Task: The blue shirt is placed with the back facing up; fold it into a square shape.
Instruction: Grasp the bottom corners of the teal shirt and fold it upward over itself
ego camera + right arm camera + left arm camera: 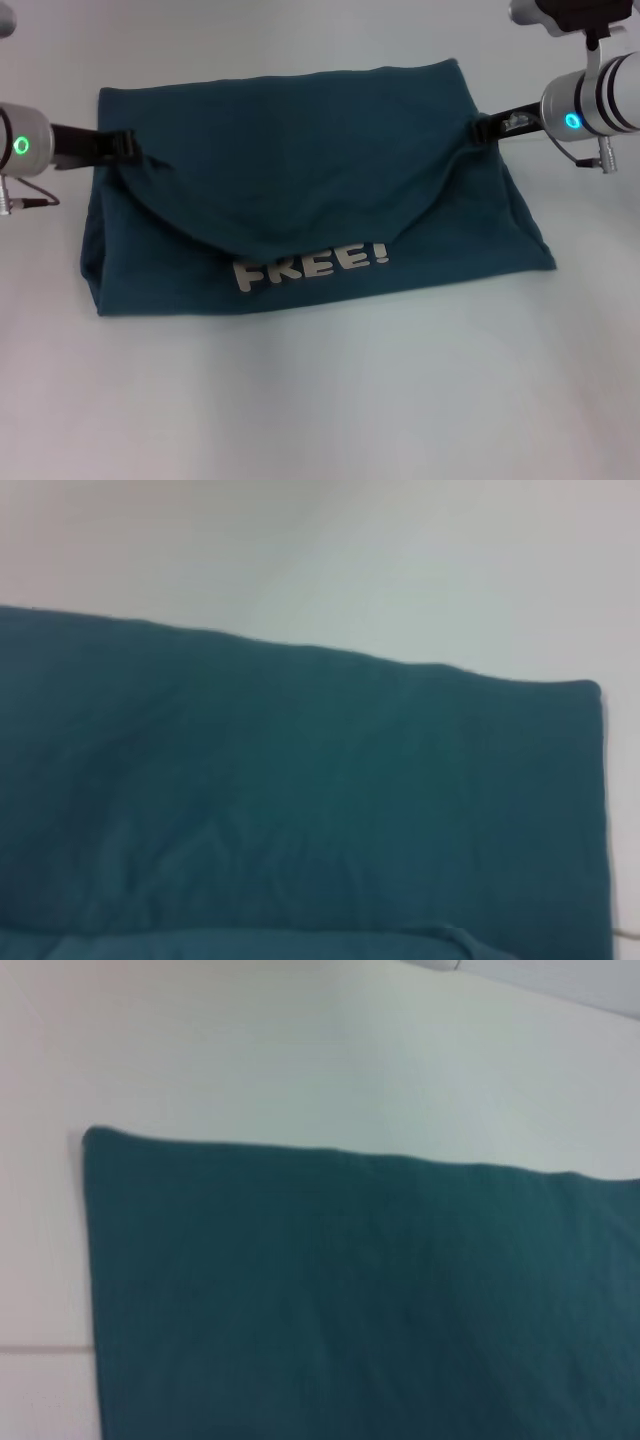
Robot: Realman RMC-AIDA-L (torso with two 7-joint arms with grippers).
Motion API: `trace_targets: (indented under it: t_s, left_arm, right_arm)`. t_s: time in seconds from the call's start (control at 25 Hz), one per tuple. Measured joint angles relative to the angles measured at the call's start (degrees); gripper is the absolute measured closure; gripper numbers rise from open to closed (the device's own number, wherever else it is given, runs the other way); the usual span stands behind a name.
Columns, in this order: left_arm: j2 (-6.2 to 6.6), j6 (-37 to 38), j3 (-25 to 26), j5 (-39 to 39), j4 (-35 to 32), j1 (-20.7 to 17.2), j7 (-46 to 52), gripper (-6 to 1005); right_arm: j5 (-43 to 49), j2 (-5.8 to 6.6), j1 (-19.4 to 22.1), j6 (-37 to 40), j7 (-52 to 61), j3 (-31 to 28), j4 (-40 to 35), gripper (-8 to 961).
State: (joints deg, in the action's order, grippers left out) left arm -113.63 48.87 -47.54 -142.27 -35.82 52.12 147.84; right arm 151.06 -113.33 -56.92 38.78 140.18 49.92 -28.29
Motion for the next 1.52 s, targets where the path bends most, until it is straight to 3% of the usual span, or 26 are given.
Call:
trace_targets:
  t_s: [0.56, 0.8, 1.08, 1.28, 1.48, 1.52]
  left_arm:
    - [0.42, -0.91, 0.52, -0.01, -2.1, 2.01, 1.01, 899]
    - [0.31, -3.58, -0.55, -0.35, 0.84, 2.09, 0.64, 888]
    - [-1.07, -4.3, -2.22, -0.68, 1.39, 1.81, -4.21, 876]
    - [-1.07, -5.26, -2.23, -3.89, 1.95, 2.14, 1.16, 867]
    - [-0.78, -5.34, -2.07, -4.89, 1.85, 1.61, 6.12, 768]
    - [-0.74, -5.29, -1.87, -5.03, 1.72, 1.29, 6.84, 749]
  right_arm:
    - [0.44, 0.69, 0.63, 0.12, 3.95, 0.4, -4.0, 880]
    - [4.29, -0.18, -0.75, -1.53, 4.16, 0.94, -1.91, 879]
    - [4.84, -1.03, -0.64, -3.6, 3.85, 2.6, -0.86, 877]
    - [7.0, -1.29, -0.84, -4.31, 4.02, 4.11, -0.63, 876]
    - [10.75, -1.58, -1.13, -5.45, 6.97, 4.15, -0.49, 875]
    - [11.07, -1.59, -1.03, -5.5, 7.46, 4.09, -0.63, 835]
